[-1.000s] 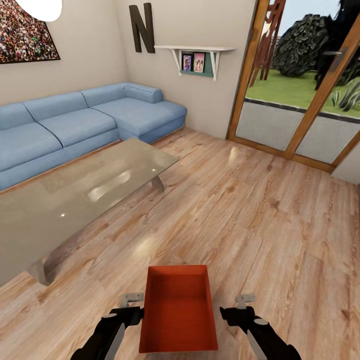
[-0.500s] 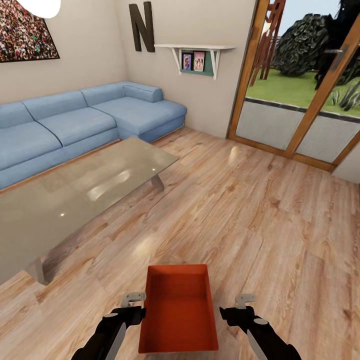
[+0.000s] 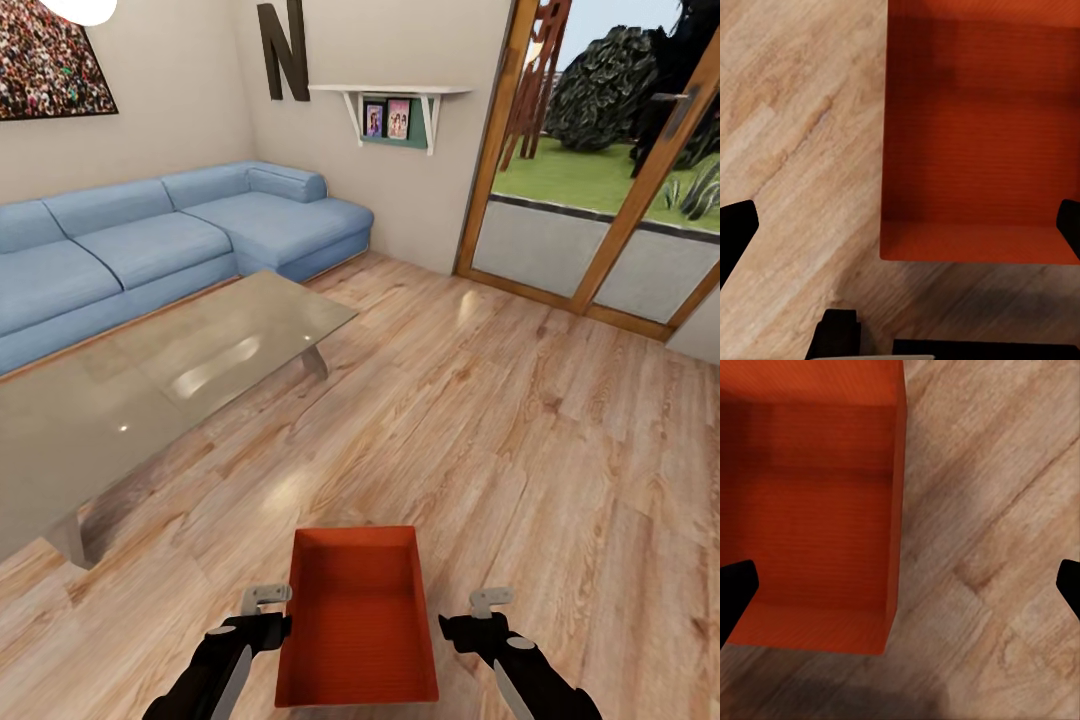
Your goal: Move the two storage containers from the living room to the garage. In the garage, place one container on the floor and stack the other container on top of it (either order is fine).
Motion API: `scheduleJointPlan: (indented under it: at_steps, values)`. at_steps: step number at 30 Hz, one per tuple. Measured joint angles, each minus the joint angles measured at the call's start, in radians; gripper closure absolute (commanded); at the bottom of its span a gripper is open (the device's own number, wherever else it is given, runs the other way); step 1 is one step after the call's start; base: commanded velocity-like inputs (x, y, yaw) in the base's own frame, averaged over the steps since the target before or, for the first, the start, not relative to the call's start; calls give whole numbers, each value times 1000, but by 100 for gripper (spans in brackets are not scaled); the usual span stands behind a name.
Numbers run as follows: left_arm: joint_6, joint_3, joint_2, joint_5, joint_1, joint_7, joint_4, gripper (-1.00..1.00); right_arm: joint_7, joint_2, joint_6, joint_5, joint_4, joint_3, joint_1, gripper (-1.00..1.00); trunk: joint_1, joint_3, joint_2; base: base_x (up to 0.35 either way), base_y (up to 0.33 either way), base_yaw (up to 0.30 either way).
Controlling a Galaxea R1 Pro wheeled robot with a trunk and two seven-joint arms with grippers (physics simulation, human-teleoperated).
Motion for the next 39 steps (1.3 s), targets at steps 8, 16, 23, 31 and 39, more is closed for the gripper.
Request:
scheduleJointPlan:
  at_steps: [8,16,23,31,39]
  values:
    - [1,0,-4,-1,0,3,1,-100,0,0,-5,0,1,1,0,-100,31,-25,-56,0,0,0]
    - [1,0,-4,-1,0,0,1,-100,0,0,-7,1,1,2,0,-100,61,-50,-112,0,0,0]
    - [3,0,-4,-1,0,0,0,-100,1,0,-8,-2,1,2,0,-100,88,-72,-161,0,0,0]
    - [3,0,-5,-2,0,1,1,-100,2,1,-8,-4,0,2,0,-100,119,-97,-217,0,0,0]
    - [3,0,-3,-4,0,4,5,-100,1,1,-8,-4,0,2,0,-100,150,-122,-273,0,0,0]
